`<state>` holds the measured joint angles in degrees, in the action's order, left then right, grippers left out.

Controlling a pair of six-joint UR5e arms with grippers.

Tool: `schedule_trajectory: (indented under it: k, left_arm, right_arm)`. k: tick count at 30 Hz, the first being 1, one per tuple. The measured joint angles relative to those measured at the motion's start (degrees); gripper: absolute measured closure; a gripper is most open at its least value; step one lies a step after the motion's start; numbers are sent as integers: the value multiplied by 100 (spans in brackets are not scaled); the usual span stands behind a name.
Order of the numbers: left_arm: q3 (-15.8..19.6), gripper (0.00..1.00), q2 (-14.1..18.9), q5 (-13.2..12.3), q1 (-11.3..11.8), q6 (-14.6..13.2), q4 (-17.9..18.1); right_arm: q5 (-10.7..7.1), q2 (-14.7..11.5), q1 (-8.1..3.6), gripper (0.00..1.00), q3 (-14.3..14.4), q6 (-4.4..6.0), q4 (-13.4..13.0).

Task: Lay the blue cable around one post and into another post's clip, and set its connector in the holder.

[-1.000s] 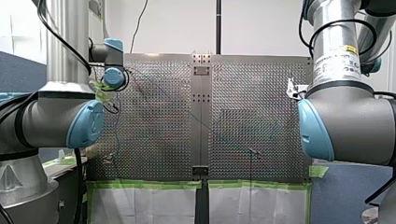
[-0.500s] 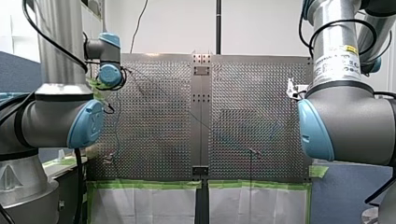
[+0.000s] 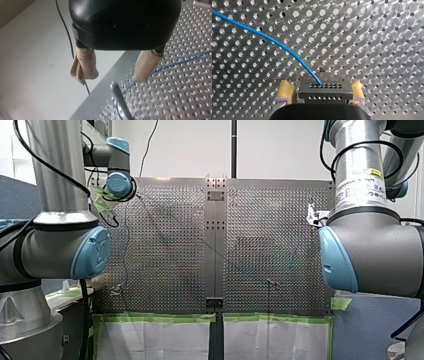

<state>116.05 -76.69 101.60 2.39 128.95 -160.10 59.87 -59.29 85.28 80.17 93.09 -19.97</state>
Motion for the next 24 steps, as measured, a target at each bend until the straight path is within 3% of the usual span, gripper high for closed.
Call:
schedule_trajectory:
  k: [15,24]
  left_arm:
    - [-775,0,-67,-281,-127,-774,-773]
    - [-1203,0,-110,-91,-213,-1201,-1198]
  right_arm:
    - [11,0,19,1,-1,0,1]
    - [47,0,20,1,0,0,3]
